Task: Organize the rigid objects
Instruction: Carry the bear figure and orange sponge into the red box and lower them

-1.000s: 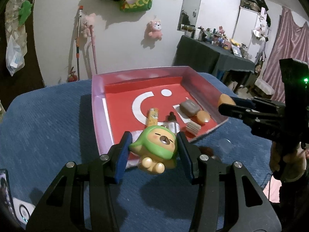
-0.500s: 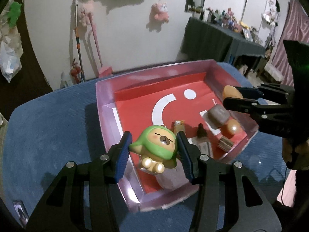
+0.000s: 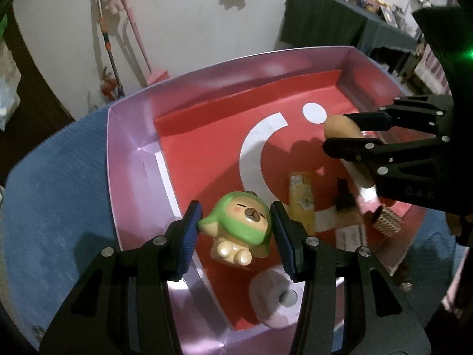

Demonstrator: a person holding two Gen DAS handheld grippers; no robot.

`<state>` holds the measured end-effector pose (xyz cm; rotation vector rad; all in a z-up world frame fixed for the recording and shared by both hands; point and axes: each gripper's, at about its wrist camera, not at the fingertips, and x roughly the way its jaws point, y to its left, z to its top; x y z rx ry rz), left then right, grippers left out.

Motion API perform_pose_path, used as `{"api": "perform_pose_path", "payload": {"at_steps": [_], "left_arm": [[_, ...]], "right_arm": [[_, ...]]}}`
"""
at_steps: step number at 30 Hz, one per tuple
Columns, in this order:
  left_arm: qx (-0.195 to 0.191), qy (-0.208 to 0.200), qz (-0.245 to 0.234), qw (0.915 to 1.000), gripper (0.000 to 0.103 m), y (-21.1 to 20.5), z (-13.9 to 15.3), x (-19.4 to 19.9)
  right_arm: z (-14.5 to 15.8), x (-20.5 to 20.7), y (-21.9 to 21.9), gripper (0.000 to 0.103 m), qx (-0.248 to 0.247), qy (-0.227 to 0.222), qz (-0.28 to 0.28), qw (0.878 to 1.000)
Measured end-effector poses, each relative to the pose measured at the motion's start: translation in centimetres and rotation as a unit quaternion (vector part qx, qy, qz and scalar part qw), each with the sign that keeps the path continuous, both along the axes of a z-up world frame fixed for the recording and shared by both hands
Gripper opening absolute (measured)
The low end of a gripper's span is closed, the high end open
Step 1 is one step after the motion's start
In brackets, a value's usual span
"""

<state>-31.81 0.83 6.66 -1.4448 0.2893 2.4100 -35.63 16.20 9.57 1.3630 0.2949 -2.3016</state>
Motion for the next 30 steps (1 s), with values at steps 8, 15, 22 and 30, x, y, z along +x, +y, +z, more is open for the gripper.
{"api": "perform_pose_path", "payload": {"at_steps": [8, 15, 22, 30], "left_arm": [[-0.017, -0.001, 0.016, 0.9997, 0.046, 0.5, -0.1, -0.4], [-0.041, 0.0, 0.004, 0.9992, 0.046, 1.9, -0.3, 0.3], [-0.057, -0.012, 0.019, 0.9981, 0.046, 1.0, -1.4, -0.2], [-0.066, -0.013, 0.017, 0.9975, 0.046, 1.6, -1.3, 0.4]], "right_arm": [[-1.7, -0.9, -0.7, 0.04, 0.033, -0.015, 0.005, 0.999], [-2.3, -1.0, -0.5, 0.04, 0.043, -0.019, 0.009, 0.999], [-2.5, -1.2, 0.0, 0.04, 0.047, -0.019, 0.009, 0.999], [-2.9, -1.3, -0.8, 0.04, 0.062, -0.019, 0.022, 0.998]]}}
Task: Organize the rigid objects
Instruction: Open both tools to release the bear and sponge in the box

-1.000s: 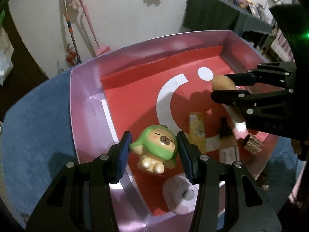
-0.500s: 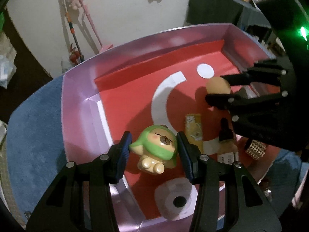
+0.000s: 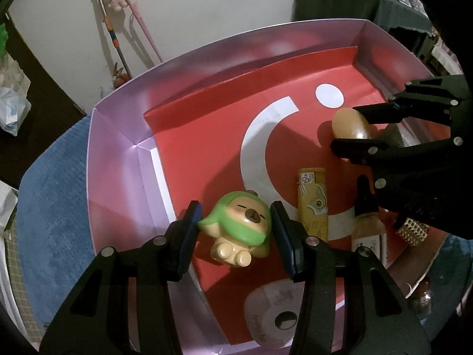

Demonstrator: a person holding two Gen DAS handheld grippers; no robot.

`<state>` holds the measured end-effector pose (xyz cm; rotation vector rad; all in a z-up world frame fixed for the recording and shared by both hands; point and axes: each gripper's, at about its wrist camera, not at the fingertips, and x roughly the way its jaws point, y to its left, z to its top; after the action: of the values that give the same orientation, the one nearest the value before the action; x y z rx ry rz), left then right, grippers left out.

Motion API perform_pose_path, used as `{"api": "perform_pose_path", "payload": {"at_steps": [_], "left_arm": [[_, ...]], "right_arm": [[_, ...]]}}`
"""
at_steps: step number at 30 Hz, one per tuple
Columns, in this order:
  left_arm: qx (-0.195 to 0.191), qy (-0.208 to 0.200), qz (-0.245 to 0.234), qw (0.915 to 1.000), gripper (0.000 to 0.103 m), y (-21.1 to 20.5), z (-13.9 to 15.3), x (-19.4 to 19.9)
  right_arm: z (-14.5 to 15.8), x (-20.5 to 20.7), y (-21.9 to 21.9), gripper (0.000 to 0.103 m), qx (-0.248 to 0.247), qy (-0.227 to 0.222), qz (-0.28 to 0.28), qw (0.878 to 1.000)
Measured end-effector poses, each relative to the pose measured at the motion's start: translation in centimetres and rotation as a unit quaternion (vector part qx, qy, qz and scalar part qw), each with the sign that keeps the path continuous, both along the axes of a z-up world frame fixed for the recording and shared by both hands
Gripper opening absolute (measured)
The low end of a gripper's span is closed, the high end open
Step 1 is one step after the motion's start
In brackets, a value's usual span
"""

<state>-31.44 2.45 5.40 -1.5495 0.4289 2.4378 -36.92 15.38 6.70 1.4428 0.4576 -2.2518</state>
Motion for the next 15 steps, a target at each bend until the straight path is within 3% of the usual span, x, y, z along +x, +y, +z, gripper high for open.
{"api": "perform_pose_path", "payload": {"at_steps": [10, 15], "left_arm": [[0.004, 0.0, 0.0, 1.0, 0.046, 0.3, 0.6, 0.9], [0.012, 0.01, 0.0, 0.9999, 0.055, 0.6, 1.4, 1.3]], "right_arm": [[0.0, 0.1, -0.2, 0.041, 0.004, 0.0, -0.001, 1.0], [0.2, 0.2, -0.3, 0.044, 0.004, 0.001, -0.003, 1.0]]}}
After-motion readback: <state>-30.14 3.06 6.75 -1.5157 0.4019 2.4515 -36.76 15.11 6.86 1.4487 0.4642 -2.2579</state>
